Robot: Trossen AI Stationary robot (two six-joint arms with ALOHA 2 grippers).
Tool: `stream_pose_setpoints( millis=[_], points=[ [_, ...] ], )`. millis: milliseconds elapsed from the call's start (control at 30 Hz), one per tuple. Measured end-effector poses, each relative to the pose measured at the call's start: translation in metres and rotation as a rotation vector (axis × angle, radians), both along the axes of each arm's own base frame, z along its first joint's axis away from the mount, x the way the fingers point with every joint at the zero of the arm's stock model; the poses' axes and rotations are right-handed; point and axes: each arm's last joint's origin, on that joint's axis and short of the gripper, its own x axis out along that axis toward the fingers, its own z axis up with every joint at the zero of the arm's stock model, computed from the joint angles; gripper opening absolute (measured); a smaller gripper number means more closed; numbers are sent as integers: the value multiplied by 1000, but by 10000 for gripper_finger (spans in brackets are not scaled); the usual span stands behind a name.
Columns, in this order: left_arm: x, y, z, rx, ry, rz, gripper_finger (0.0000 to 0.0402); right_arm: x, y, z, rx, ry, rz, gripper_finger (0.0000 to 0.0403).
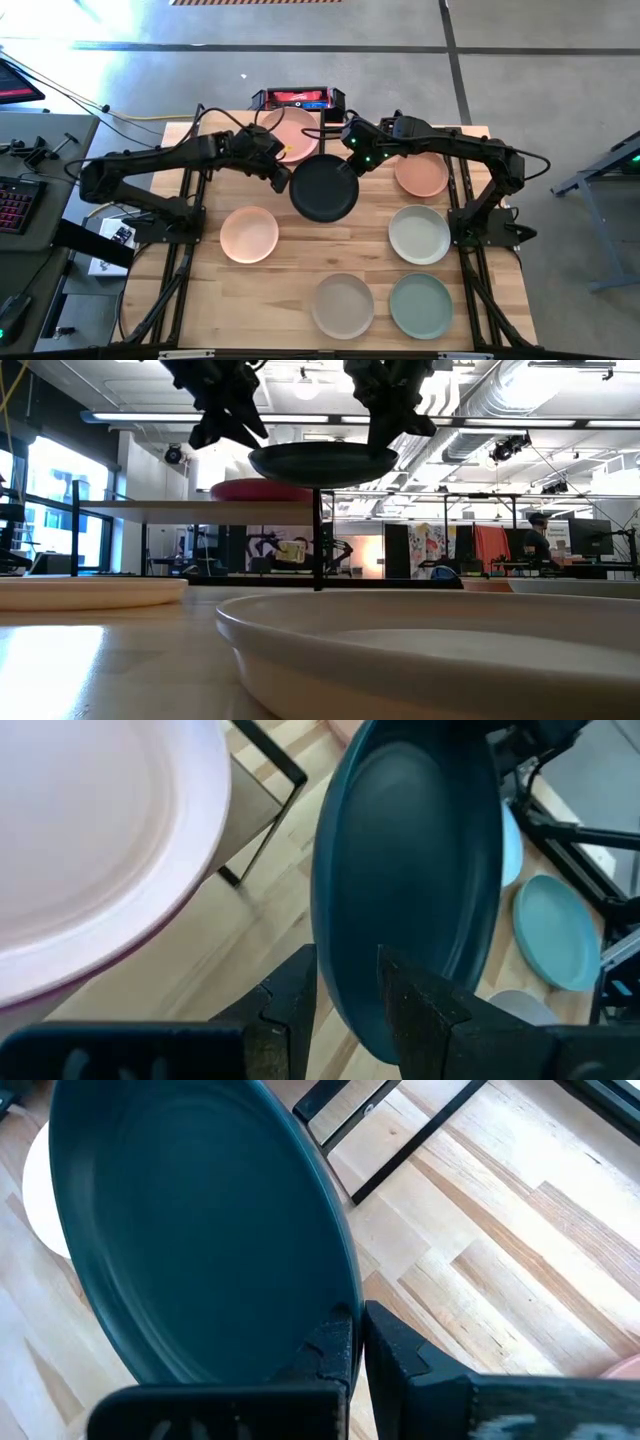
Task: Place and stack plates onto a shelf
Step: Stack the black plate on top of the brown plate on the shelf
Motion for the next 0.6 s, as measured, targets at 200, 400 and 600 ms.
stream_pose_setpoints(
  millis=[200, 400, 600],
  points=[
    [4, 1, -4, 3, 16, 6, 99, 0, 0, 0, 0, 1, 1, 0],
    [11, 4, -6, 14, -8, 6, 99, 0, 0, 0, -3, 2, 7, 0],
    [18, 5, -16, -10, 27, -10, 99, 0, 0, 0, -2, 2, 7, 0]
  ],
)
